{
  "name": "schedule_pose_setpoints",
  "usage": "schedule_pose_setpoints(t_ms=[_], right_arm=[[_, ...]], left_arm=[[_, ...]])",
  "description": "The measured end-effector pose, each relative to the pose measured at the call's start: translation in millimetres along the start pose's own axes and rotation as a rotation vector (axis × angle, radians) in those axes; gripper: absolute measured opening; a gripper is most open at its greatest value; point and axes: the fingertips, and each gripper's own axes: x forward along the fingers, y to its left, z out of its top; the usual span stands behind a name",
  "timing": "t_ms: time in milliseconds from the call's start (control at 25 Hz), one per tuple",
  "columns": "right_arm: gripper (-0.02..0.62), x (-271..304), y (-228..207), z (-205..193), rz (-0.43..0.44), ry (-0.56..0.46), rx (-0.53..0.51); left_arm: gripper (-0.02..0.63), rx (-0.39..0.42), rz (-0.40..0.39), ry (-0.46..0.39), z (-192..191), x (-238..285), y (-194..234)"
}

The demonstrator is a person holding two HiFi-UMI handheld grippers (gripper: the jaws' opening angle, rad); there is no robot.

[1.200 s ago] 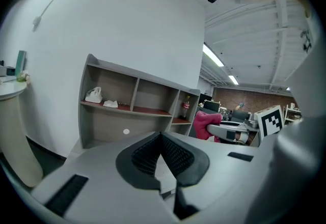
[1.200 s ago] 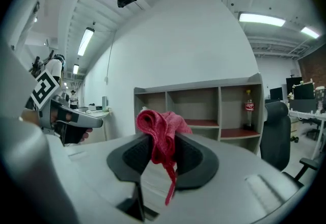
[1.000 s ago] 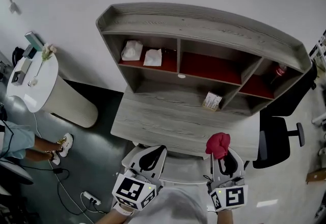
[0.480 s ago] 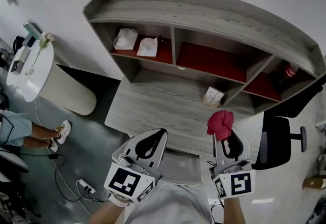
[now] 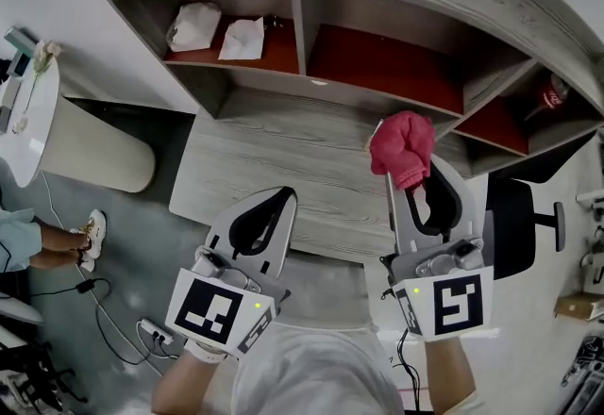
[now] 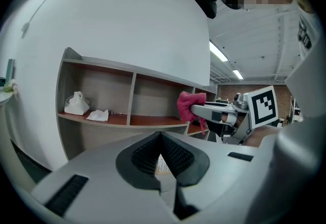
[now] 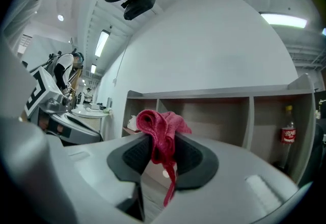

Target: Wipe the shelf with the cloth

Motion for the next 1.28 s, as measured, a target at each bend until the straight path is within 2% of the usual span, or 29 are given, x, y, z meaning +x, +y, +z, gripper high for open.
schedule_pose_setpoints(t_ms=[400, 480, 600, 760, 960, 1280], right_arm=[[0.123, 63.9, -16.8, 6.5, -0.019, -0.054, -0.095], [0.123, 74.7, -18.8, 3.5, -0.026, -0.055, -0.095], [0.123, 94.3, -22.6, 1.1, -0.039, -0.055, -0.078], [0.123, 124.0, -28.0, 0.9, -0.054, -0.052, -0.095], [0.123, 153.2, -37.4, -1.9, -0.081, -0.056, -0.075], [0.123, 184.0, -51.8, -3.8, -0.121, -0.069, -0.073]], left_arm=[[0.006, 0.006, 0.005, -0.08, 9.3, 34.6, 22.5], [0.006, 0.005, -0.002, -0.076, 6.3, 39.0, 21.9], [0.006, -0.027, -0.012, -0.05, 1.1, 46.8, 23.7], [0.006, -0.09, -0.004, -0.078, 7.7, 48.5, 30.0], [0.006, -0.031, 0.026, -0.107, 14.1, 52.8, 47.2], [0.006, -0.013, 0.039, -0.122, 23.1, 63.8, 53.0]])
